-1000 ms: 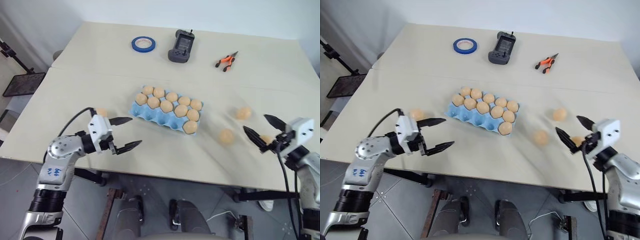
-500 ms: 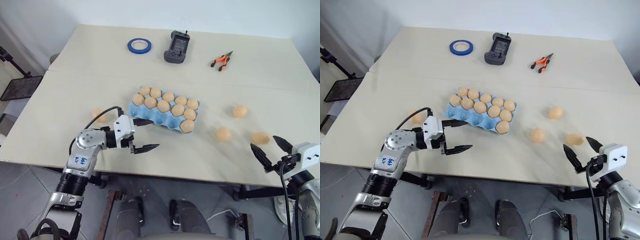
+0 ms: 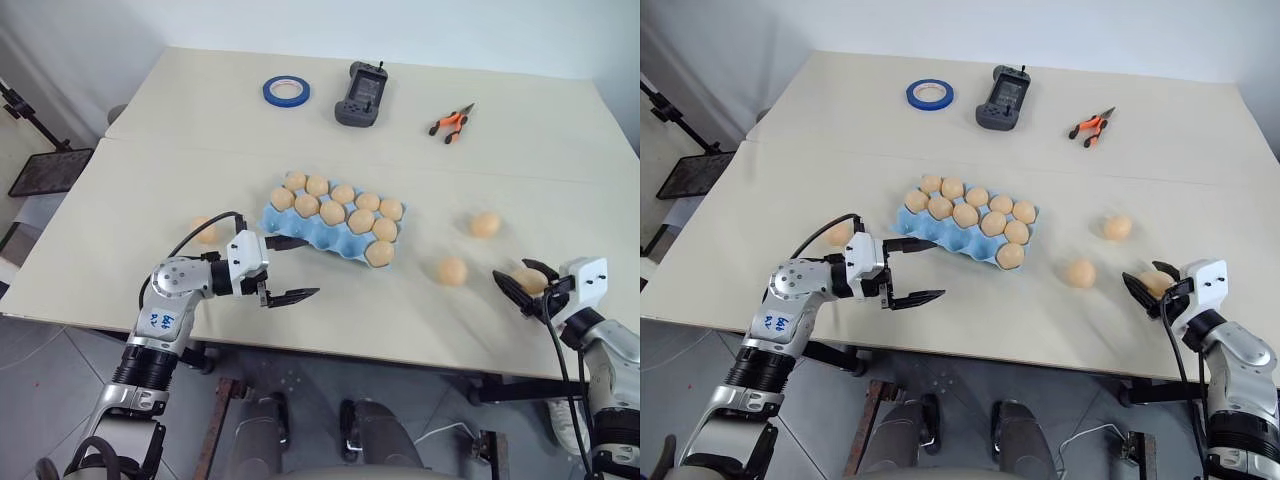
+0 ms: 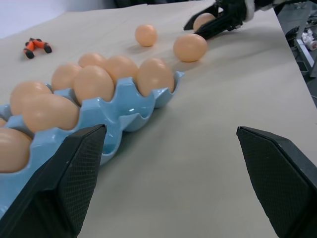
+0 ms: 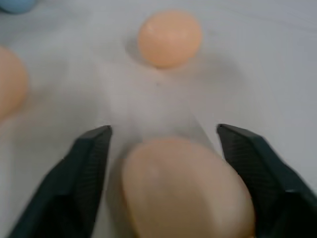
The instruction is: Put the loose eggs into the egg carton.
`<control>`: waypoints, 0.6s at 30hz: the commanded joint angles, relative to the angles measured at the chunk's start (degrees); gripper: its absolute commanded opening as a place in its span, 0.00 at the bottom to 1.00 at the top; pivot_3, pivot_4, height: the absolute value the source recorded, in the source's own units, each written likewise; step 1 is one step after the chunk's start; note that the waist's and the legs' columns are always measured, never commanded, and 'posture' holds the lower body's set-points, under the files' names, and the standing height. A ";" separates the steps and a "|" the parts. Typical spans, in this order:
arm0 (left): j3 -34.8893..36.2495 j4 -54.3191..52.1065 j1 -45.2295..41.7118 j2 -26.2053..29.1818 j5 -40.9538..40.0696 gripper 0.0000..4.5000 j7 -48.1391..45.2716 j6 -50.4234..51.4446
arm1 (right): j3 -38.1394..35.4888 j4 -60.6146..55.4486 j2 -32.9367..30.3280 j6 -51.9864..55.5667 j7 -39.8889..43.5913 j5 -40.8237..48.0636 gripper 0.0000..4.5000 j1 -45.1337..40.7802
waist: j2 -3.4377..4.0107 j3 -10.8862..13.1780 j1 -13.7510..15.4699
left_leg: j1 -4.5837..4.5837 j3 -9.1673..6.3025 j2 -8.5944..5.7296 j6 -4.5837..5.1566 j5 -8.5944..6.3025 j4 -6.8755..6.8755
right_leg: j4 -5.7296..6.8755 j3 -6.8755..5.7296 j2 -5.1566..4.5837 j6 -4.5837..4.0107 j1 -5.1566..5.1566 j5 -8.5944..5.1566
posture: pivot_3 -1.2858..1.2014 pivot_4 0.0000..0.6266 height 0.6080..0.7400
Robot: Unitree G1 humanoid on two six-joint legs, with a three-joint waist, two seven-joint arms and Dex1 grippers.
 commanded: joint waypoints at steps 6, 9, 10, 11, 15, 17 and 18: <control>4.60 0.56 1.13 0.49 -2.07 1.00 2.25 -0.45 | 2.79 -17.47 1.24 5.06 0.79 4.94 0.43 0.20 | 0.01 0.00 -0.35 | 0.12 0.02 0.04 -0.20 -0.06 0.10 | 0.27 0.06 0.01 -0.01 -0.03 -0.01 | 0.52 0.24 1.00; 6.32 1.37 1.80 1.01 -2.28 1.00 2.90 -0.58 | 5.84 -25.41 2.77 10.03 -0.21 7.36 0.43 -0.58 | 0.01 0.00 -0.22 | 0.16 -0.03 0.07 -0.27 -0.06 0.10 | 0.32 0.04 0.02 -0.05 -0.01 -0.01 | 0.52 0.24 1.00; 6.87 1.73 2.12 1.31 -2.23 1.00 3.09 -0.61 | 7.79 -27.75 3.44 11.61 -0.53 7.45 0.43 -1.35 | 0.01 0.00 -0.14 | 0.15 -0.04 0.07 -0.28 -0.06 0.10 | 0.32 0.02 0.01 -0.05 -0.01 -0.02 | 0.52 0.24 1.00; 7.74 2.13 2.76 1.83 -2.15 1.00 3.52 -0.67 | 12.06 -30.61 5.04 14.90 -1.81 6.68 0.43 -3.54 | 0.01 0.00 -0.18 | 0.14 -0.04 0.06 -0.28 -0.06 0.10 | 0.32 0.02 -0.01 -0.05 -0.01 -0.02 | 0.52 0.24 1.00; 9.54 2.37 4.12 2.96 -2.01 1.00 4.54 -0.91 | 21.77 -35.73 8.19 21.18 -3.77 3.51 0.43 -8.52 | 0.01 0.00 -0.59 | 0.10 -0.05 0.09 -0.28 -0.08 0.05 | 0.32 0.03 -0.05 -0.14 -0.07 -0.02 | 0.52 0.24 1.00; 10.12 1.85 4.92 3.52 -2.24 1.00 4.59 -0.98 | 23.72 -35.52 10.40 23.48 -6.67 2.58 0.43 -11.55 | 0.00 0.00 -0.25 | 0.01 -0.07 0.09 -0.29 -0.08 0.02 | 0.32 0.00 -0.05 -0.19 -0.16 -0.05 | 0.52 0.24 1.00; 10.29 1.65 5.18 3.65 -2.26 1.00 4.64 -0.96 | 24.48 -35.20 11.31 24.31 -7.73 2.06 0.43 -12.91 | 0.01 0.00 -0.13 | -0.09 -0.08 0.08 -0.29 -0.08 0.02 | 0.31 -0.01 -0.08 -0.19 -0.23 -0.05 | 0.52 0.24 1.00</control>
